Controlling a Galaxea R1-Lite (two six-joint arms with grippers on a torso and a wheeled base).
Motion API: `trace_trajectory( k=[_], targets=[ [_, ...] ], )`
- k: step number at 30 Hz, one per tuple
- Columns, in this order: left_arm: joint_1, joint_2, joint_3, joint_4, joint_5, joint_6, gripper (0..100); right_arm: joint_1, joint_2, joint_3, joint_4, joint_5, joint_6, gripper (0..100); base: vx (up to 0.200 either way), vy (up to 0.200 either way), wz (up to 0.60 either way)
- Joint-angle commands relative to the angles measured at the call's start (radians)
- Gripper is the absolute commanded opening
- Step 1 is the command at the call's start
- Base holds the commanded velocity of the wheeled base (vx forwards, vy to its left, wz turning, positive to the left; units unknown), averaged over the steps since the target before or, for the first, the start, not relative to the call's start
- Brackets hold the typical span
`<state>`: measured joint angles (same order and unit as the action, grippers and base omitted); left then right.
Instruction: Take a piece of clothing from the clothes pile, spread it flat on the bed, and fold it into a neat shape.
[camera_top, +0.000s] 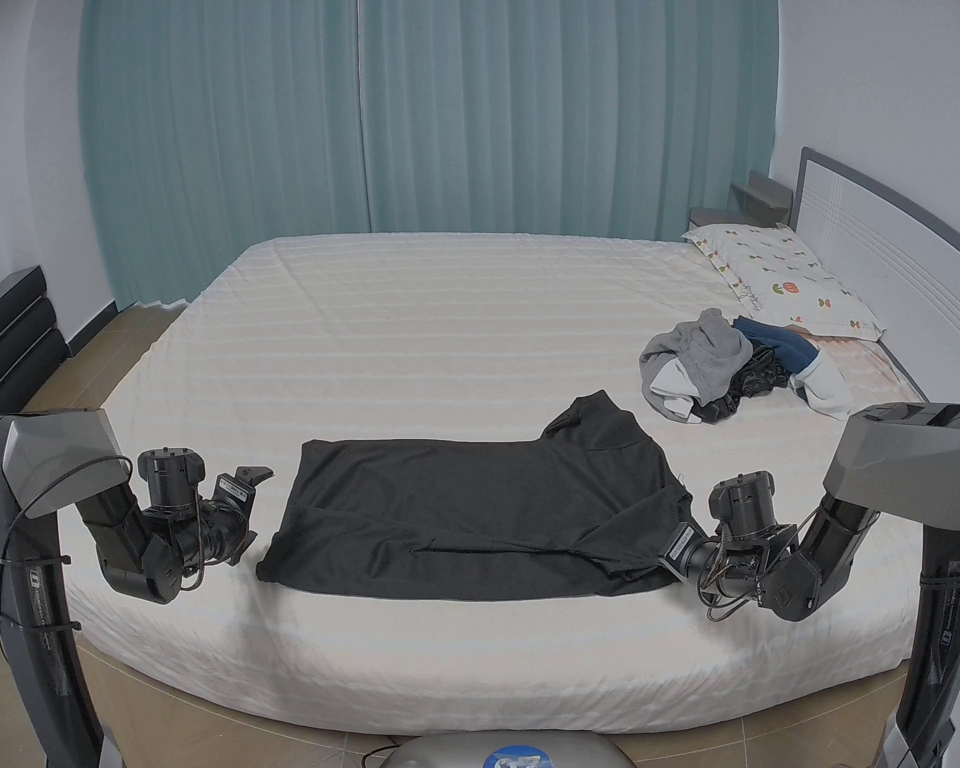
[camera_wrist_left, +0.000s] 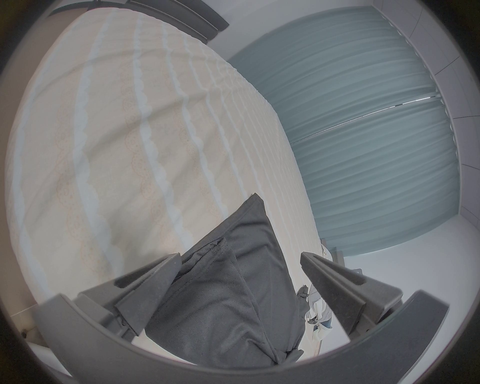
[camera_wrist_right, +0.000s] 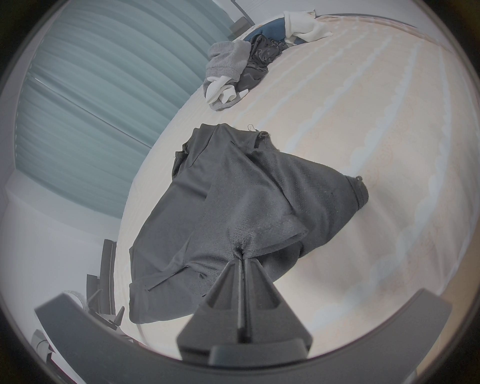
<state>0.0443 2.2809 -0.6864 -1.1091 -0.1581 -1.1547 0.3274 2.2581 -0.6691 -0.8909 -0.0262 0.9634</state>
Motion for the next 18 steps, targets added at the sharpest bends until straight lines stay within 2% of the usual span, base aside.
trace_trajectory(
  k=[1, 5, 6, 13, 18],
  targets=[
    [0.000, 0.000, -0.001, 0.000, 0.000, 0.000, 100, -0.001, 0.018, 0.003, 0.000, 0.000, -0.012, 0, 0.000, 0.000, 0.00],
    [0.000, 0.000, 0.001, 0.000, 0.000, 0.000, 100, -0.007, 0.041, -0.004, -0.003, -0.003, -0.035, 0, 0.000, 0.000, 0.00],
    [0.000, 0.000, 0.001, 0.000, 0.000, 0.000, 100, -0.011, 0.044, -0.004, -0.003, -0.003, -0.040, 100, 0.000, 0.000, 0.00],
    [0.000, 0.000, -0.001, 0.000, 0.000, 0.000, 100, -0.021, -0.074, 0.037, 0.000, -0.003, -0.057, 100, 0.000, 0.000, 0.00],
    [0.000, 0.002, -0.001, 0.000, 0.000, 0.000, 100, -0.080, -0.100, 0.023, -0.002, 0.008, -0.074, 100, 0.000, 0.000, 0.00]
  ],
)
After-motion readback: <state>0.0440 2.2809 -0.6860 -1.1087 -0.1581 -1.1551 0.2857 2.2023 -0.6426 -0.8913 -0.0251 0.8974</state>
